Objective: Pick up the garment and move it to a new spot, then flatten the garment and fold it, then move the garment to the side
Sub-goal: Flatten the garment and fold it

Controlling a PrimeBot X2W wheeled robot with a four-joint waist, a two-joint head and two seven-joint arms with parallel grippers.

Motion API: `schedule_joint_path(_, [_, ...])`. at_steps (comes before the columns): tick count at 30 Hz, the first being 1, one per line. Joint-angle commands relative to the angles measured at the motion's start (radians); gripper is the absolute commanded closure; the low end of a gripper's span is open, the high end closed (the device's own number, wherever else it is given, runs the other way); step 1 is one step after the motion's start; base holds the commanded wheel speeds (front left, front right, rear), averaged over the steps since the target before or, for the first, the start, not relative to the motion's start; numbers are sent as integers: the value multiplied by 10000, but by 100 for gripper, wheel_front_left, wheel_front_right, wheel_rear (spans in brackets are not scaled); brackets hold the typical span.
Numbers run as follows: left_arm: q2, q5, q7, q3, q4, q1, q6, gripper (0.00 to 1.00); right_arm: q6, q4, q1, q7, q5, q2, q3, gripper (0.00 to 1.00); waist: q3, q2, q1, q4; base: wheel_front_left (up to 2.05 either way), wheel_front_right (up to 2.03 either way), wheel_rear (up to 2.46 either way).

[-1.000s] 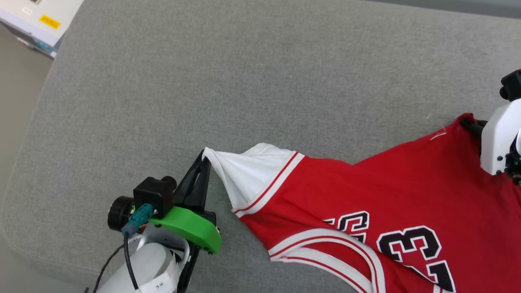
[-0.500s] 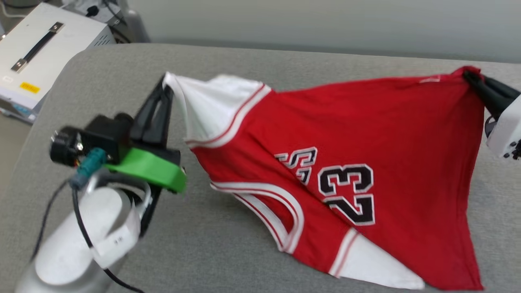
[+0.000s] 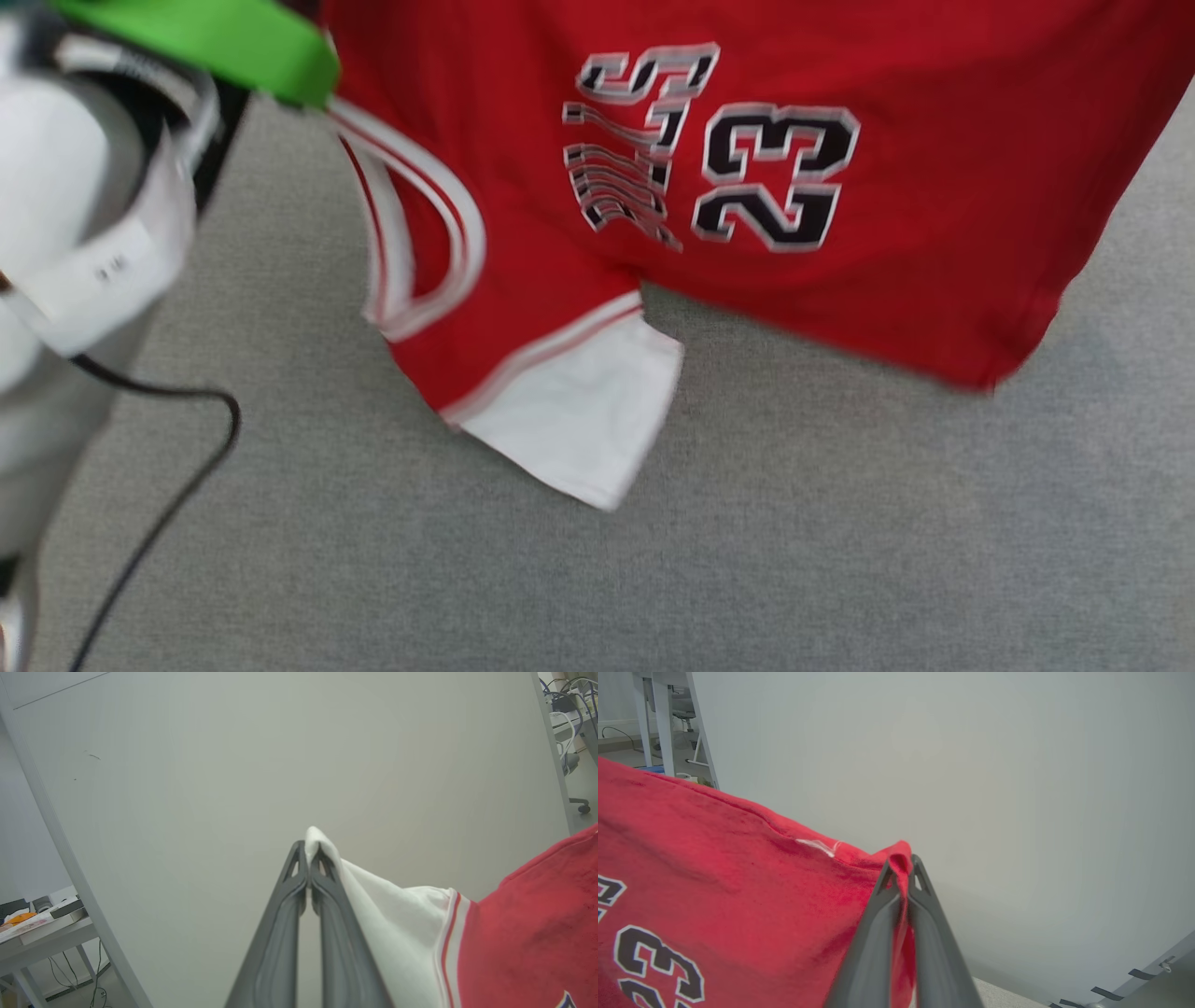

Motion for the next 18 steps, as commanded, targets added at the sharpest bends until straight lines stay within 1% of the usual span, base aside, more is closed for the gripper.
schedule_joint_path(1, [27,156,87,87,164,-632,-128,100,-6,-4,-564,81,-203,187,-53,100,1070,0,0,-179,0,0,0])
schedule_joint_path(5, [35,239,406,279,726,-2428,-545,100,-6,275,-2292,236,-716,357,-160,100,1897,0,0,-222,0,0,0])
schedule_joint_path(9, [-31,406,516,387,1664,-4198,-932,100,-6,1038,-4156,107,-1171,613,-213,100,2440,0,0,-193,0,0,0])
schedule_joint_path(12, [-270,539,442,329,2605,-5653,-1231,100,-6,1815,-5649,-51,-1533,739,2,100,2752,0,0,-122,0,0,0])
schedule_joint_path(18, [-692,733,210,64,4017,-7665,-1540,100,-6,3346,-7951,-645,-1941,922,604,100,3111,0,0,-37,0,0,0])
